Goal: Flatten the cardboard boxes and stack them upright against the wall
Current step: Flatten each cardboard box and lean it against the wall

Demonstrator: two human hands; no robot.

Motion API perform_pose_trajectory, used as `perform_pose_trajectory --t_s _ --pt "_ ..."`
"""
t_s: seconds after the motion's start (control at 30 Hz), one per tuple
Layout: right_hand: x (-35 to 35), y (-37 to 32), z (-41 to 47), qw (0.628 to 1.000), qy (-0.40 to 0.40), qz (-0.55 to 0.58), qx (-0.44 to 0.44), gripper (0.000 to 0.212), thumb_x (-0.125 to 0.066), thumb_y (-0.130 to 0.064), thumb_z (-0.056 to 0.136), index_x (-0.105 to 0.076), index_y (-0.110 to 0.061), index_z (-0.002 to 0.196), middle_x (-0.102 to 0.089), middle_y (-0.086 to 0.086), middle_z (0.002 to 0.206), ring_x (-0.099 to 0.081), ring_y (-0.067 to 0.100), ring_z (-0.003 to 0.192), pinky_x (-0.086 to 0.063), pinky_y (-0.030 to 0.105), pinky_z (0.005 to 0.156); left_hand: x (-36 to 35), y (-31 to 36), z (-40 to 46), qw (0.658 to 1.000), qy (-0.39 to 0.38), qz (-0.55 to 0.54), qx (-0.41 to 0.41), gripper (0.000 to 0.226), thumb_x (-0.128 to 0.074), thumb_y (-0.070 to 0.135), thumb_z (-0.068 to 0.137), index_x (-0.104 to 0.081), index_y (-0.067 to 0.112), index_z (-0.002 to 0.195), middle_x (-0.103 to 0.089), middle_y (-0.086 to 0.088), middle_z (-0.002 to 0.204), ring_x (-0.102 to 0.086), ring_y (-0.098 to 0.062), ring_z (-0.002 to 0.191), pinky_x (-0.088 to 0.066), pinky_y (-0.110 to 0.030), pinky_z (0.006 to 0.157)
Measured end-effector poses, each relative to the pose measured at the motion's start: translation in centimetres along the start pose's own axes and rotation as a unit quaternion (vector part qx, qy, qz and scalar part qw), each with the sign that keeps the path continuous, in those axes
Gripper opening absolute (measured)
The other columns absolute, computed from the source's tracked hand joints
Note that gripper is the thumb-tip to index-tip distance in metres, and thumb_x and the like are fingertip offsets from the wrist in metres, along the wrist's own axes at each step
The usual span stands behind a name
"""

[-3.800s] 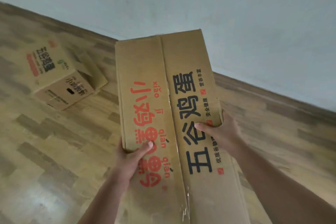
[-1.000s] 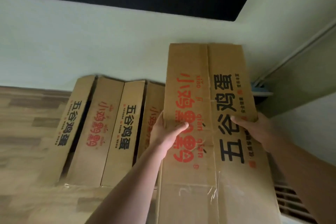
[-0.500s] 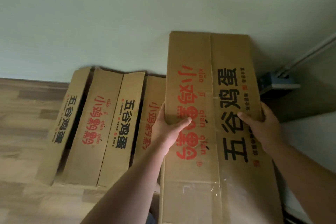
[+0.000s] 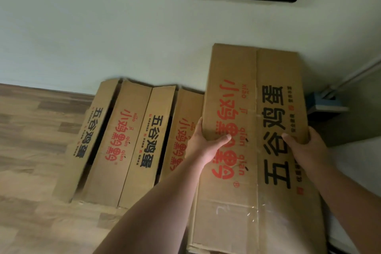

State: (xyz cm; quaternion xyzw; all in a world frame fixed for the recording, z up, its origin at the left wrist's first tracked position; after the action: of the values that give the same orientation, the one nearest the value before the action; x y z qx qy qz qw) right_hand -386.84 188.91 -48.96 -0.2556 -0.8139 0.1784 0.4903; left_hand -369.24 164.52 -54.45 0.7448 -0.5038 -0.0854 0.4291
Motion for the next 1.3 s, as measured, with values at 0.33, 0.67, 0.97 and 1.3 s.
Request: perform_pose_trajectory --t_s 0.33,0.67,0.97,1.3 --pt "-0.6 -10.7 -8.8 0.987 -0.012 -0.092 0.128 0.083 -0.067 -0.053 0.098 -0.031 -0.023 0.166 -0.038 0.009 0.167 -0.037 0.034 0.153 -0.034 0.057 0.121 7.7 5.5 -8.0 0.992 0.047 0.077 -0.089 0.113 -0.071 0.076 0.076 -0.012 0.040 0.165 -0.047 -0.003 0.160 -0.057 0.002 0.078 -0.058 -0.024 0.066" --pt "-5.0 -27.3 -27.5 0.952 -0.098 -0.067 0.282 0.077 -0.053 -0.066 0.099 -0.029 -0.032 0.164 -0.050 0.008 0.159 -0.060 0.034 0.130 -0.058 0.044 0.091 28.5 8.8 -21.2 0.970 0.205 0.065 -0.111 0.086 -0.061 0.068 0.091 -0.027 0.036 0.163 -0.041 -0.003 0.164 -0.066 -0.027 0.120 -0.058 -0.031 0.088" --pt "-20.3 -43.1 -52.0 0.886 -0.199 -0.041 0.416 0.072 -0.054 -0.066 0.099 -0.038 -0.030 0.159 -0.049 0.005 0.160 -0.049 0.030 0.144 -0.046 0.043 0.109 57.3 -0.8 -35.0 0.930 0.357 0.027 -0.085 0.078 -0.055 0.066 0.095 -0.038 0.025 0.160 -0.047 -0.009 0.160 -0.050 -0.031 0.142 -0.041 -0.039 0.113" --pt "-40.0 -54.8 -76.8 0.806 -0.311 -0.056 0.501 0.068 -0.058 -0.063 0.098 -0.048 -0.025 0.154 -0.054 0.004 0.155 -0.056 0.026 0.137 -0.042 0.033 0.092 84.6 -15.1 -47.7 0.864 0.502 -0.005 -0.034 0.077 -0.055 0.067 0.094 -0.047 0.022 0.155 -0.063 -0.015 0.144 -0.059 -0.032 0.132 -0.047 -0.037 0.102"
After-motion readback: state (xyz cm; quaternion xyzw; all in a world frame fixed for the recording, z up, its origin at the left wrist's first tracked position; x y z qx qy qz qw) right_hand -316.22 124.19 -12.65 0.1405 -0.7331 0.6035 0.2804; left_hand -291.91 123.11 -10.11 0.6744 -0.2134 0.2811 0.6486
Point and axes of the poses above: each hand's wrist, its own z-axis towards the middle knuckle, its own x-axis out of the back of the hand, y = z × x, the point moved 7 cm from there along z, towards the middle knuckle
